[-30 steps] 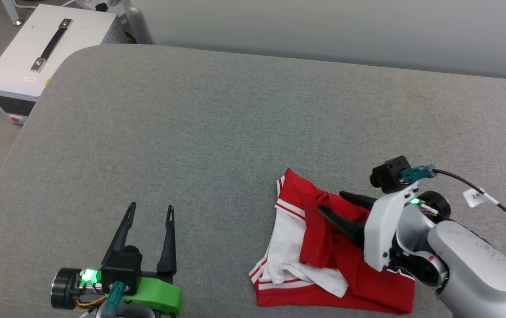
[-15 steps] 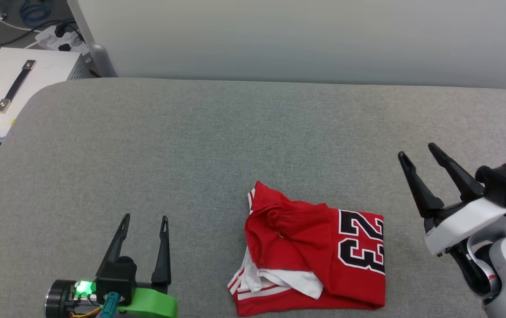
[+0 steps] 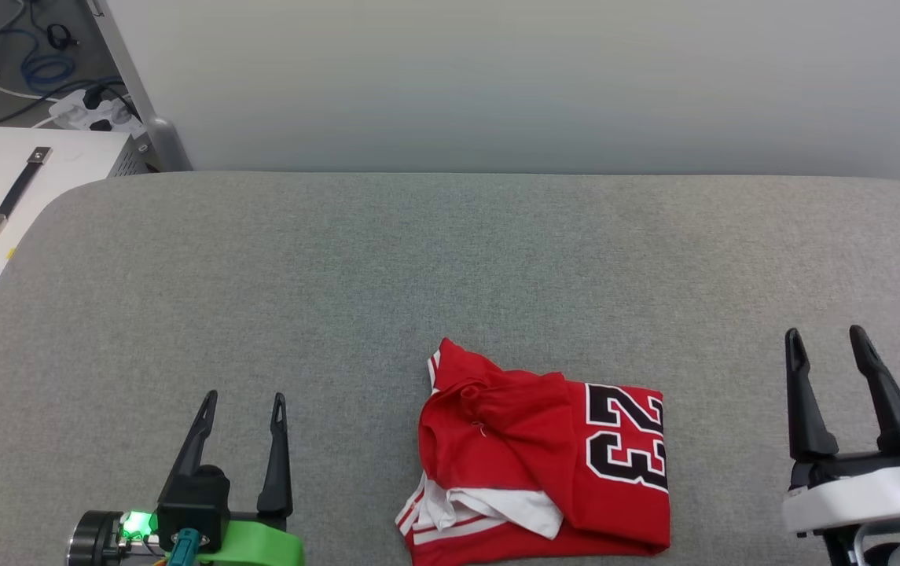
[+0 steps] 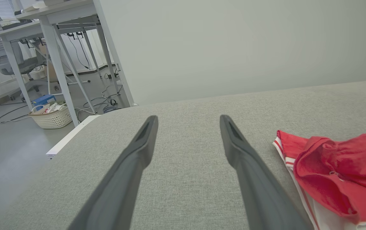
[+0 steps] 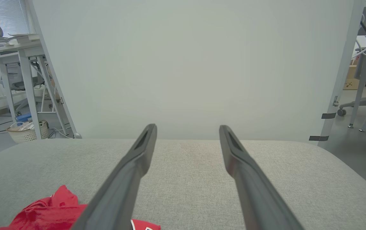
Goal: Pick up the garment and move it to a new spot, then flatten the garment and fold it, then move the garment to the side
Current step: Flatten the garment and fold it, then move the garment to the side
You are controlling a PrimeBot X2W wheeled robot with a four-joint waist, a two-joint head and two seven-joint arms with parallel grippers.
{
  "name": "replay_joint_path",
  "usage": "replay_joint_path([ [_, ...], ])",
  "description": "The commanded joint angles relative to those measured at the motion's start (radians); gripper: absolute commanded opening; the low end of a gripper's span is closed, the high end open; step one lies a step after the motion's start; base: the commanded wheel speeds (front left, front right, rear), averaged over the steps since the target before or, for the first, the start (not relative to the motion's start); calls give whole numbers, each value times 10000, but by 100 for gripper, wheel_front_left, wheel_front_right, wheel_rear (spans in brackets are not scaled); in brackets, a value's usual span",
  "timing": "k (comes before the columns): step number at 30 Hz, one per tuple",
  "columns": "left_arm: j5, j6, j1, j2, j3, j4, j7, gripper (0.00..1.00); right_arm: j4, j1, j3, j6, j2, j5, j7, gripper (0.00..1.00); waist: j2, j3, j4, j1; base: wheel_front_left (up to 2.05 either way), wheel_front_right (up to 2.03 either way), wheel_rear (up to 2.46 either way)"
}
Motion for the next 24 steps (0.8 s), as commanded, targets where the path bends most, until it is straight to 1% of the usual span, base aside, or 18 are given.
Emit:
replay_joint_path([
  [1, -68, -27, 161, 45, 19, 34, -59, 100, -159, 244, 14, -7, 157, -233, -76, 100, 0, 7, 12, 0, 0, 0, 0],
  [5, -62, -80, 134, 17, -11, 57, -59, 100, -489, 776, 55, -7, 590, -632, -96, 100, 0, 19, 94, 0, 0, 0, 0],
  [10, -48, -100, 102, -15, -21, 34, -59, 100, -788, 1237, -102, -7, 933, -826, -101, 100, 0, 24, 185, 0, 0, 0, 0],
  [16, -69, -156, 158, -13, 9, 39, -59, 100, -810, 1540, -270, -7, 1052, -1057, -103, 100, 0, -46, 236, 0, 0, 0, 0],
  [24, -59, -193, 242, -19, 37, 71, -59, 100, -606, 1644, -153, -7, 1008, -1240, -104, 100, 0, -117, 252, 0, 0, 0, 0],
])
